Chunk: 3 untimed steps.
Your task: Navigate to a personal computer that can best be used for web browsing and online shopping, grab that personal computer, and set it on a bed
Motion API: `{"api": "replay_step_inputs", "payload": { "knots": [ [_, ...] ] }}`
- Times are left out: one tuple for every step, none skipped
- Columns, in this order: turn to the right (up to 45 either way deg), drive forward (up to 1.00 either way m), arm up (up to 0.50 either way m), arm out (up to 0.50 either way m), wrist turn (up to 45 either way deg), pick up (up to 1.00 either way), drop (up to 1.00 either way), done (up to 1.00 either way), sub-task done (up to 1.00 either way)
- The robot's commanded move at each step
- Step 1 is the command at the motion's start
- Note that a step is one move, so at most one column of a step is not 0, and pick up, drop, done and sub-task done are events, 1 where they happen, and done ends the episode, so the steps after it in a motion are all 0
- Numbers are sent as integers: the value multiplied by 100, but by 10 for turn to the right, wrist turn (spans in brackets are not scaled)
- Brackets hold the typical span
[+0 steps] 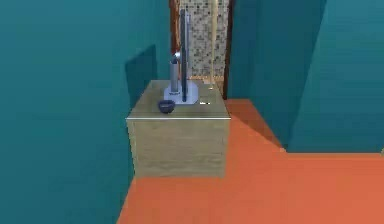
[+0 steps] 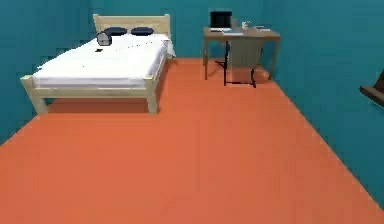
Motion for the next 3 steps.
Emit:
{"api": "replay_step_inputs", "payload": {
  "knots": [
    [450, 0, 0, 0, 0, 0, 0, 0, 0],
    [450, 0, 0, 0, 0, 0, 0, 0, 0],
    [30, 0, 0, 0, 0, 0, 0, 0, 0]
  ]
}}
